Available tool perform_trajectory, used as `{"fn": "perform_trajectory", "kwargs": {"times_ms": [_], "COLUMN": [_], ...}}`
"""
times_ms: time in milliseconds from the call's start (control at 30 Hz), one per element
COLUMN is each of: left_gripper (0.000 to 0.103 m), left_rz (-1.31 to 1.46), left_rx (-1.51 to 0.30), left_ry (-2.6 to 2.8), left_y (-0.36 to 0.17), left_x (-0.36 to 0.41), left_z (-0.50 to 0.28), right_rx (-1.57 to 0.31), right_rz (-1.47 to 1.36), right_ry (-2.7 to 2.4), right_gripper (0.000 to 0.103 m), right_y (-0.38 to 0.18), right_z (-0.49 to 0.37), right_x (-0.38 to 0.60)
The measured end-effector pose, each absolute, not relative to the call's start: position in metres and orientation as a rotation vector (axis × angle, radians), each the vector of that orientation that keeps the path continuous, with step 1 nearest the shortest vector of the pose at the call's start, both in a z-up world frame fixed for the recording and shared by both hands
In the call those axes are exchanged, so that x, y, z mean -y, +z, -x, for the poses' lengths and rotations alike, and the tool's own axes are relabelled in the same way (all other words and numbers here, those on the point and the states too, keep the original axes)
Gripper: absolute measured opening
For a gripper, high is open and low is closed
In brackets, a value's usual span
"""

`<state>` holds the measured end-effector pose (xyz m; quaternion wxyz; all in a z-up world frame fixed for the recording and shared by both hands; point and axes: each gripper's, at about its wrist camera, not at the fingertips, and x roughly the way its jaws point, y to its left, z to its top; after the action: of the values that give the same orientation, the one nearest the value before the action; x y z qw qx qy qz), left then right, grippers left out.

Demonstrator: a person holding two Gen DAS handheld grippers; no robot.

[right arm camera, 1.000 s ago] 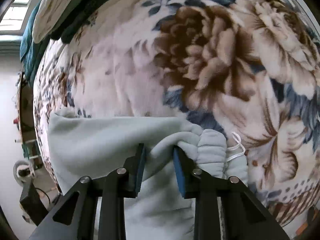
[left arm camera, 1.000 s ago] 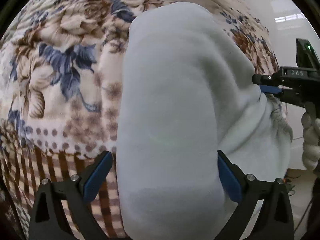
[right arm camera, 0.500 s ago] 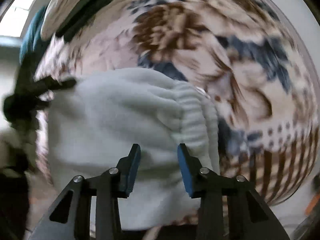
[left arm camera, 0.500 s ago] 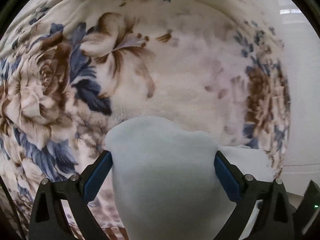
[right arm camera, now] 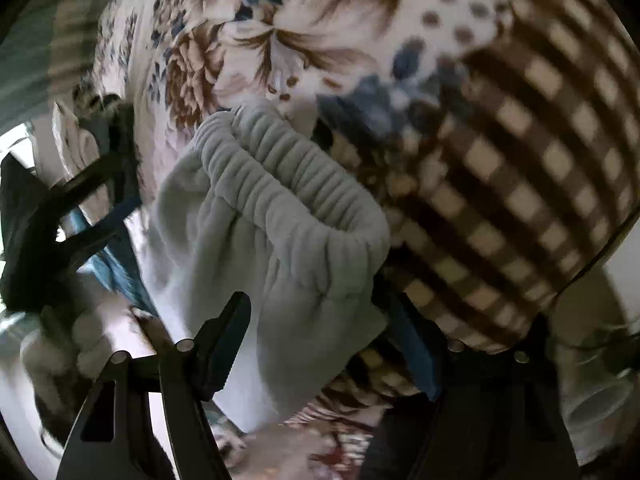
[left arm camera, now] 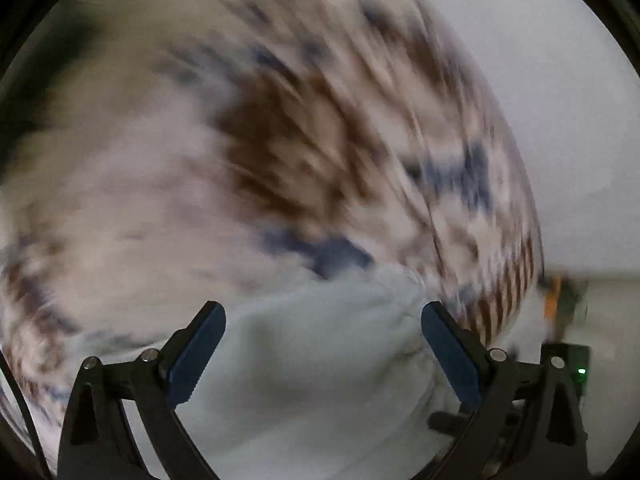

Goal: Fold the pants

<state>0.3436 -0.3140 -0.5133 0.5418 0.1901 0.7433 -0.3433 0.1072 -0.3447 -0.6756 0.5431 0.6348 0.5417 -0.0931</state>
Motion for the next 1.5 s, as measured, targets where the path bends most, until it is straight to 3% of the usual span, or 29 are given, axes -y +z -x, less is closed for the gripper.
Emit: {"fn": "perform_trajectory", "kwargs": {"times_ms": [67, 167, 200, 233, 300, 333, 400, 500, 567, 633, 667, 700, 767, 867, 933, 967, 1033, 1133, 1200, 1300, 1400, 1500], "left_gripper": [0.100, 0.099, 0.095, 0.079, 0.067, 0.059, 0.057, 0.057, 0.058, 0.065, 0.075, 0.078, 0.084, 0.084, 0.084, 0.088, 0.088, 0.086, 0.086, 0.100, 0.102, 0.102], "left_rz": [-0.551, -0.674, -0.664, -0.659, -0.670, -0.683, -0.768, -0.755, -0.715, -0.637, -0.608, -0.569, -0.504, -0.517, -0.598, -0.600, -0.540, -0.449, -0.356, -0.239, -0.124, -0.006], "left_rx": [-1.835, -1.800, -1.795, -1.783, -1.737, -1.710, -1.636, -1.680, -1.670, -1.678, -1.664, -1.653, -1.688, -1.749, -1.732, -1.727, -1.718, -1.603, -1.501, -1.458, -1.421, -1.428], "left_ry": [-0.825, -0.855, -0.877, -0.890, -0.915, -0.914, -0.868, -0.820, -0.821, -0.834, -0.842, -0.854, -0.885, -0.875, -0.835, -0.829, -0.814, -0.829, -0.847, -0.808, -0.708, -0.556], "left_y": [-0.542, -0.557, -0.555, -0.553, -0.547, -0.546, -0.550, -0.560, -0.551, -0.532, -0.523, -0.512, -0.504, -0.518, -0.535, -0.537, -0.536, -0.500, -0.474, -0.451, -0.436, -0.441], "left_x": [0.331, 0.345, 0.346, 0.347, 0.350, 0.350, 0.353, 0.347, 0.344, 0.334, 0.330, 0.325, 0.314, 0.309, 0.304, 0.304, 0.297, 0.278, 0.256, 0.213, 0.156, 0.100], "left_z": [-0.331, -0.323, -0.325, -0.326, -0.327, -0.328, -0.331, -0.341, -0.345, -0.350, -0.351, -0.352, -0.352, -0.342, -0.338, -0.336, -0.342, -0.357, -0.360, -0.362, -0.360, -0.345], "right_rx": [-1.264, -1.233, -1.232, -1.210, -1.195, -1.189, -1.226, -1.200, -1.200, -1.195, -1.193, -1.171, -1.159, -1.150, -1.205, -1.264, -1.317, -1.324, -1.340, -1.310, -1.318, -1.319], "right_rz": [-1.525, -1.526, -1.519, -1.524, -1.498, -1.491, -1.482, -1.617, -1.618, -1.623, -1.621, -1.624, -1.653, -1.701, -1.638, -1.576, -1.552, -1.540, -1.472, -1.367, -1.298, -1.343], "right_ry": [-0.220, -0.232, -0.237, -0.237, -0.254, -0.272, -0.305, -0.289, -0.251, -0.235, -0.238, -0.246, -0.231, -0.185, -0.196, -0.227, -0.253, -0.201, -0.156, -0.132, -0.100, -0.041], "right_gripper": [0.071, 0.041, 0.033, 0.029, 0.016, 0.015, 0.014, 0.015, 0.021, 0.048, 0.071, 0.075, 0.075, 0.074, 0.051, 0.034, 0.036, 0.052, 0.082, 0.085, 0.093, 0.093], "right_y": [-0.679, -0.683, -0.683, -0.683, -0.677, -0.675, -0.680, -0.697, -0.692, -0.684, -0.680, -0.673, -0.670, -0.674, -0.674, -0.675, -0.686, -0.684, -0.673, -0.649, -0.639, -0.651], "right_z": [-0.107, -0.106, -0.105, -0.103, -0.098, -0.093, -0.075, -0.059, -0.063, -0.063, -0.061, -0.054, -0.052, -0.054, -0.056, -0.061, -0.059, -0.062, -0.072, -0.076, -0.079, -0.099], "right_x": [0.341, 0.332, 0.331, 0.330, 0.328, 0.328, 0.333, 0.333, 0.334, 0.335, 0.336, 0.336, 0.333, 0.323, 0.313, 0.310, 0.306, 0.311, 0.316, 0.326, 0.335, 0.348]}}
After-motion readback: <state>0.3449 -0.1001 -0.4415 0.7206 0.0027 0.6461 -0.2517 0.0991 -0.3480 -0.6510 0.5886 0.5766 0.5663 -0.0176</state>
